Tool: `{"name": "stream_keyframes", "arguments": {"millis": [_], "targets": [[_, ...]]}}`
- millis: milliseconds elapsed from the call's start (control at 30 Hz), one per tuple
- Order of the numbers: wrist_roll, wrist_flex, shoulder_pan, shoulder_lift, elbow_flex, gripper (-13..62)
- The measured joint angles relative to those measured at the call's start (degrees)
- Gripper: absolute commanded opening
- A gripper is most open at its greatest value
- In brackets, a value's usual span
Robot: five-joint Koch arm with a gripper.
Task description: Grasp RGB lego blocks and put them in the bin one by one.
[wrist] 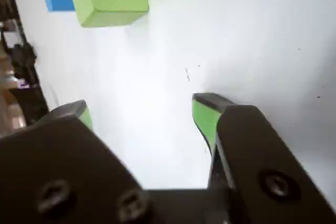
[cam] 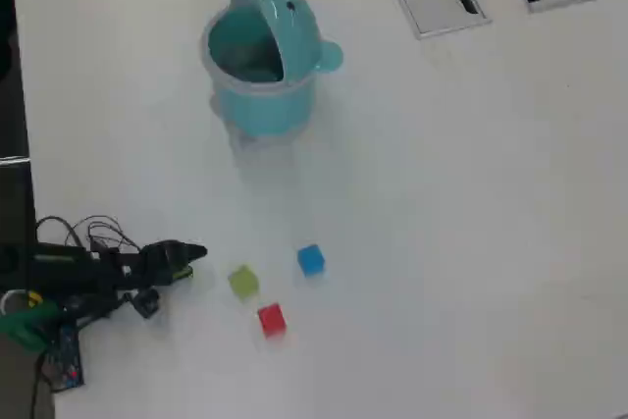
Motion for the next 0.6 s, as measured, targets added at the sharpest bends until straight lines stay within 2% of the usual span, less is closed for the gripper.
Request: {"name": "stream_keyframes", "arguments": {"millis": [600], "targets": [[0.0, 0.0, -0.53, 0.0, 0.0, 34.6]]}}
